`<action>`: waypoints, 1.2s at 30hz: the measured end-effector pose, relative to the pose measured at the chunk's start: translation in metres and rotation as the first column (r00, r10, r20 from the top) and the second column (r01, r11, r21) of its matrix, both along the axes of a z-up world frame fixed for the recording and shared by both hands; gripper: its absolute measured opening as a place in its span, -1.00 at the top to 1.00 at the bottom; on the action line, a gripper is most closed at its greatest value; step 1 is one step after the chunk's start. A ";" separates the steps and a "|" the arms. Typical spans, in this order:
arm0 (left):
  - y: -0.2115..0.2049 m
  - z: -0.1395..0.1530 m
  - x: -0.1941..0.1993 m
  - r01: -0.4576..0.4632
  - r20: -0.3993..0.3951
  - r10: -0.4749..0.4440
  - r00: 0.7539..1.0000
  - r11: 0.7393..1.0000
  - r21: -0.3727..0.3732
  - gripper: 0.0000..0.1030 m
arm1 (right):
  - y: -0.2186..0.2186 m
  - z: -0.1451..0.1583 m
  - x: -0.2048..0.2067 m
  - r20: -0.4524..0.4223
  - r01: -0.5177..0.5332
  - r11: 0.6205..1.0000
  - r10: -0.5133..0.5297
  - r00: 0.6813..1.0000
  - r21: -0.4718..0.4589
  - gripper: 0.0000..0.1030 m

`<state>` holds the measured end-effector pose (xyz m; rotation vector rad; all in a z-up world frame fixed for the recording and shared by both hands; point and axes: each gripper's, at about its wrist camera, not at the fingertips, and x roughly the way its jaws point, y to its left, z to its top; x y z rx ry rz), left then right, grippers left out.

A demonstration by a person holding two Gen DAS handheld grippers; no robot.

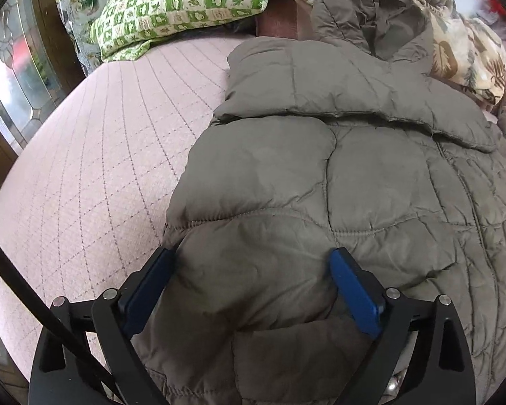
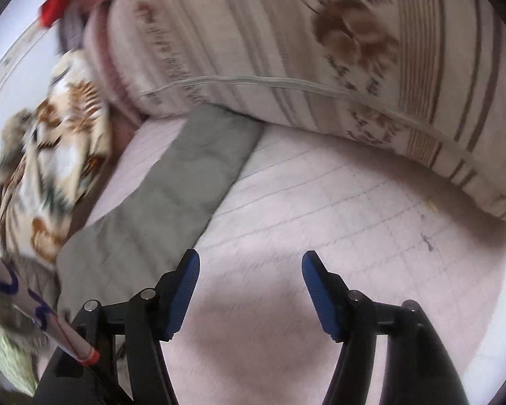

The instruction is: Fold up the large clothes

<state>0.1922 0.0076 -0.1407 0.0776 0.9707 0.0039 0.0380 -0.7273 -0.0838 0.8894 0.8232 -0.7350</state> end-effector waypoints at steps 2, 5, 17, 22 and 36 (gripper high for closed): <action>-0.001 -0.001 0.000 -0.002 0.001 0.002 1.000 1.000 0.006 -0.87 | -0.003 -0.010 0.012 0.029 -0.004 1.000 0.003 1.000 0.025 -0.25; -0.002 -0.002 0.001 -0.008 0.003 0.008 1.000 1.000 0.011 -0.89 | -0.005 -0.024 0.042 0.053 -0.018 0.999 0.016 0.998 0.033 -0.21; -0.005 -0.002 0.003 -0.019 -0.004 0.019 1.000 0.999 0.029 -0.90 | -0.008 -0.044 0.122 0.009 0.006 1.000 -0.006 1.000 0.007 0.71; -0.002 0.003 0.003 -0.022 -0.033 0.022 0.999 1.000 0.013 -0.90 | 0.011 0.019 0.129 0.016 -0.045 0.992 0.047 0.999 -0.117 0.83; 0.059 0.060 -0.005 -0.129 0.099 0.140 0.985 0.986 -0.104 -0.90 | 0.290 0.205 0.182 0.157 -0.510 0.766 0.601 0.783 -0.390 0.85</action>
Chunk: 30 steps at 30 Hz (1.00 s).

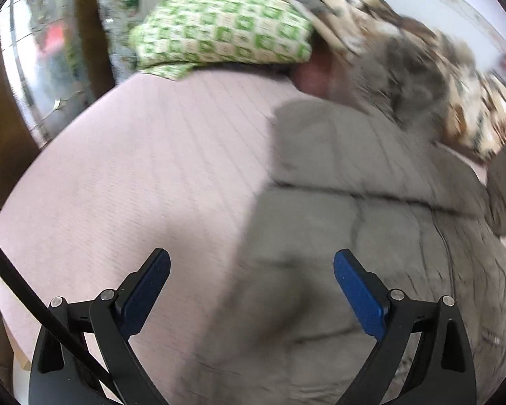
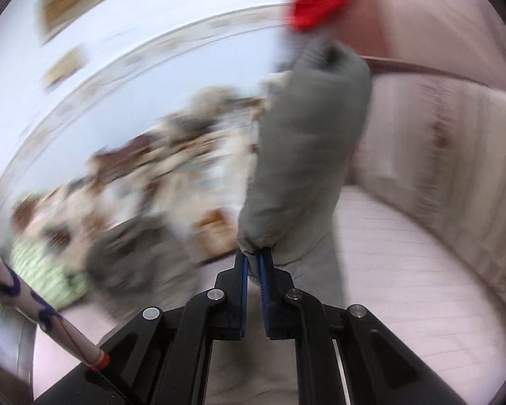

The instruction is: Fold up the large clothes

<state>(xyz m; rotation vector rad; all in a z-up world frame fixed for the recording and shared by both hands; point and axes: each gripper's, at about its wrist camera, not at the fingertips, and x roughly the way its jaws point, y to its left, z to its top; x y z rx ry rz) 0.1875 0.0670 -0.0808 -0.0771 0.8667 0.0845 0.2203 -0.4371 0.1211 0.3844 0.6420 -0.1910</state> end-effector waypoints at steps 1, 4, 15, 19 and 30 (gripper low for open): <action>0.008 0.002 0.002 -0.023 0.004 0.023 1.000 1.000 -0.005 -0.90 | 0.027 -0.004 0.004 -0.008 -0.053 0.999 0.053 0.999 -0.008 0.85; 0.033 0.010 0.009 -0.096 0.036 0.096 0.995 0.995 -0.003 -0.90 | 0.107 -0.032 0.015 -0.065 -0.202 0.979 0.201 0.977 -0.008 0.85; 0.078 0.017 0.008 -0.199 0.060 0.203 0.977 0.977 -0.075 -0.90 | 0.277 -0.174 -0.005 -0.405 -0.532 0.844 0.465 0.787 -0.065 0.37; 0.082 0.018 0.009 -0.212 0.057 0.219 0.974 0.971 -0.109 -0.90 | 0.278 -0.157 -0.016 -0.364 -0.546 0.830 0.478 0.799 -0.111 0.19; 0.076 0.009 0.017 -0.202 0.031 0.205 0.978 0.976 -0.087 -0.90 | 0.286 -0.179 0.052 -0.382 -0.382 0.893 0.276 0.882 -0.237 0.30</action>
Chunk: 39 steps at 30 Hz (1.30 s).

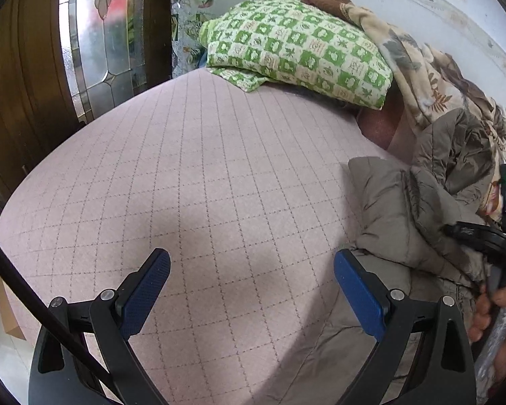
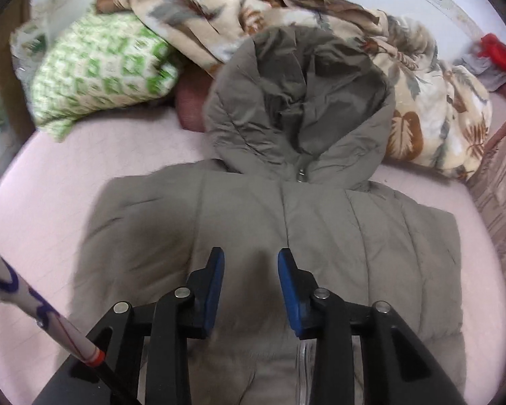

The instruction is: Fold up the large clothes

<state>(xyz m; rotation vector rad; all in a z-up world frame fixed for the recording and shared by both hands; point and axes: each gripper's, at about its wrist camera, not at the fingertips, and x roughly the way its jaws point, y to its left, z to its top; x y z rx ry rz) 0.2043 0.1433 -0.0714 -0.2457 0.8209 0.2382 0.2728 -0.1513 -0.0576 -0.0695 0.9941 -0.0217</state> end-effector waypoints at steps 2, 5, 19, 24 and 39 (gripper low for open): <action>-0.003 -0.002 0.004 0.007 -0.007 -0.007 1.000 1.000 0.002 -0.90 | 0.003 -0.022 0.008 -0.099 0.016 0.992 -0.003 0.995 0.125 0.35; -0.010 -0.005 0.008 0.013 -0.011 -0.013 1.000 1.000 0.008 -0.90 | 0.026 -0.029 -0.002 -0.116 -0.068 0.986 0.086 0.989 0.153 0.36; -0.076 -0.036 0.019 0.189 -0.126 -0.171 0.977 0.970 0.153 -0.90 | -0.075 0.005 -0.044 -0.055 0.013 0.999 -0.010 0.998 0.046 0.36; -0.085 -0.058 0.026 0.230 -0.234 -0.191 0.953 0.961 0.154 -0.90 | -0.150 -0.052 -0.052 -0.205 0.225 0.967 -0.198 0.959 0.119 0.34; -0.104 -0.044 0.018 0.252 -0.081 -0.245 0.966 0.962 0.102 -0.90 | -0.111 0.084 0.064 0.088 0.153 0.971 -0.172 0.981 0.184 -0.32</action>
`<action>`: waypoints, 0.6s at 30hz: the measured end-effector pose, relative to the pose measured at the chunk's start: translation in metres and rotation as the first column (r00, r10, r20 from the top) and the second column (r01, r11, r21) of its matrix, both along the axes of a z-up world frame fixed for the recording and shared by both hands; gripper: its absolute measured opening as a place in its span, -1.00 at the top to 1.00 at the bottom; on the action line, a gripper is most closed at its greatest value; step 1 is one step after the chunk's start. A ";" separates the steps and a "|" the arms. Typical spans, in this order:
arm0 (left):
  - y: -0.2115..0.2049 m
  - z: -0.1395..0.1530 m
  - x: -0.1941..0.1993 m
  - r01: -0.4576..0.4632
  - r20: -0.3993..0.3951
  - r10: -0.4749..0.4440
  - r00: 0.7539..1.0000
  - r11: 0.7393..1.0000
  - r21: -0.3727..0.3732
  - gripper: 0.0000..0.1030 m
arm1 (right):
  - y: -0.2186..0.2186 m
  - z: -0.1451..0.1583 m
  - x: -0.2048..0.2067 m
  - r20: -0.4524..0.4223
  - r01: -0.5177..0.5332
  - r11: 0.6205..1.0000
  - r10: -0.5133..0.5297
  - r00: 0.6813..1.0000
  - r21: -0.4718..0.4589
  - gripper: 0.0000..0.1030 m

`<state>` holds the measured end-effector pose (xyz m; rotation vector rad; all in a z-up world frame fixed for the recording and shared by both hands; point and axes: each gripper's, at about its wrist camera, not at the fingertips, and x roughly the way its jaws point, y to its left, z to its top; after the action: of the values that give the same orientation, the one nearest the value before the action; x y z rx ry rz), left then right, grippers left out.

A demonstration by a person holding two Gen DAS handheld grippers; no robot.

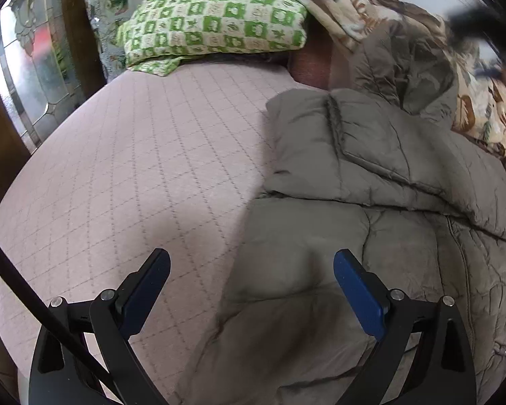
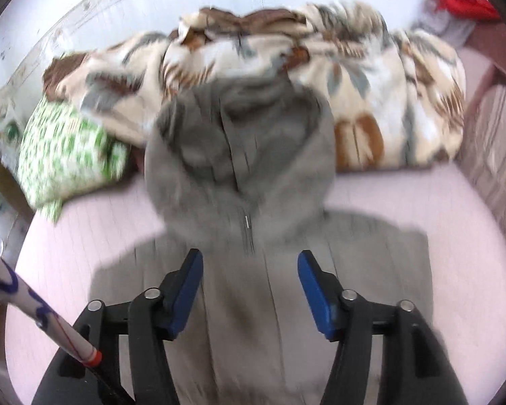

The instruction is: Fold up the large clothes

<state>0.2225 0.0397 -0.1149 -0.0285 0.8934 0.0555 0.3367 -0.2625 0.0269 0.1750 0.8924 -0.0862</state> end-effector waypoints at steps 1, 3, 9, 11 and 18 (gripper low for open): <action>-0.002 -0.003 0.002 0.008 -0.006 -0.008 1.000 1.000 -0.003 -0.90 | 0.000 0.005 0.018 0.006 0.025 1.000 -0.025 1.000 -0.003 -0.33; -0.004 -0.008 0.004 0.013 -0.015 -0.013 1.000 1.000 -0.007 -0.90 | 0.002 0.014 0.050 0.024 0.071 0.997 -0.072 0.997 0.035 -0.41; -0.001 -0.024 0.016 0.016 -0.063 -0.020 0.998 0.998 -0.057 -0.90 | -0.004 0.025 0.124 0.059 0.182 0.970 -0.194 0.979 0.160 -0.68; -0.001 -0.026 0.017 0.016 -0.071 -0.021 0.997 0.997 -0.070 -0.90 | -0.010 0.022 0.144 0.061 0.229 0.950 -0.247 0.967 0.211 -0.68; 0.000 -0.030 0.021 0.016 -0.087 -0.024 0.996 0.996 -0.085 -0.90 | -0.025 -0.017 0.185 -0.028 0.338 0.880 -0.349 0.937 0.335 -0.65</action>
<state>0.2433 0.0398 -0.1449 -0.0965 0.9832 0.0002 0.5217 -0.2870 0.0103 0.6542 0.8304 -0.2628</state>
